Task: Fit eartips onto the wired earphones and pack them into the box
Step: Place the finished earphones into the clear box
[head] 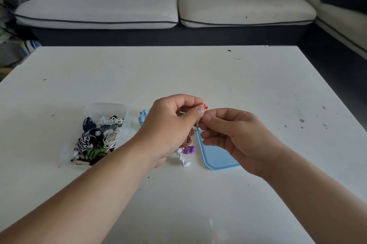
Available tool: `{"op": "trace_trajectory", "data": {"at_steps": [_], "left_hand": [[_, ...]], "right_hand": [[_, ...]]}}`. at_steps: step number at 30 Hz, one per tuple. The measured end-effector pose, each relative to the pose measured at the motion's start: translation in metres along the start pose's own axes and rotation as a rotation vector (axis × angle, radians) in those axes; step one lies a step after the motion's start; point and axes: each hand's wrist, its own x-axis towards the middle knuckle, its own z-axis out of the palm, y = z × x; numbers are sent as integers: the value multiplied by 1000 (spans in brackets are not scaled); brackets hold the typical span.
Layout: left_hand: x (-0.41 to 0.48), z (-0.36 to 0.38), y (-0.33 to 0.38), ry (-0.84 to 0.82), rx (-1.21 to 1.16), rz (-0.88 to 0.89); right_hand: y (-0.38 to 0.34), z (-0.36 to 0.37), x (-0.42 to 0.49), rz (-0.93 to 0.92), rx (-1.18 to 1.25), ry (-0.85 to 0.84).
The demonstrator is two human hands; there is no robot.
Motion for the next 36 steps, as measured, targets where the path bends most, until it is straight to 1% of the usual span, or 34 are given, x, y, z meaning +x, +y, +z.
{"op": "trace_trajectory", "data": {"at_steps": [2,4,6,8,12,14,17,21,28,34,36], "left_hand": [[1,3,1,21,-29,-22],[1,4,1,47,-36,-47],[1,3,-1,50,-24,-59],[0,3,-2,41,-33,-78],[-1,3,-5,26,-14,-101],[-1,2,-6,8,-12,-106],[0,-2,-5,-5,-20,-98],[1,-10,-7,-8,10,-79],[0,-24,-7,-12,2,-87],[-1,-30,-5,9,-17,-83],[-1,-31,-5,16,-25,-88]], "right_hand": [[-4,-3,1,11,-35,64],[-7,-10,5,-7,-122,201],[-7,-19,11,-40,-254,340],[-1,-27,19,-61,-442,415],[22,-32,38,-44,-828,388],[33,-31,48,-42,-941,374],[45,-26,61,-90,-1066,359],[54,-22,75,-113,-1099,393],[56,-14,81,-90,-1251,356],[54,-19,79,-75,-1185,386],[53,-19,76,-76,-1182,370]]}}
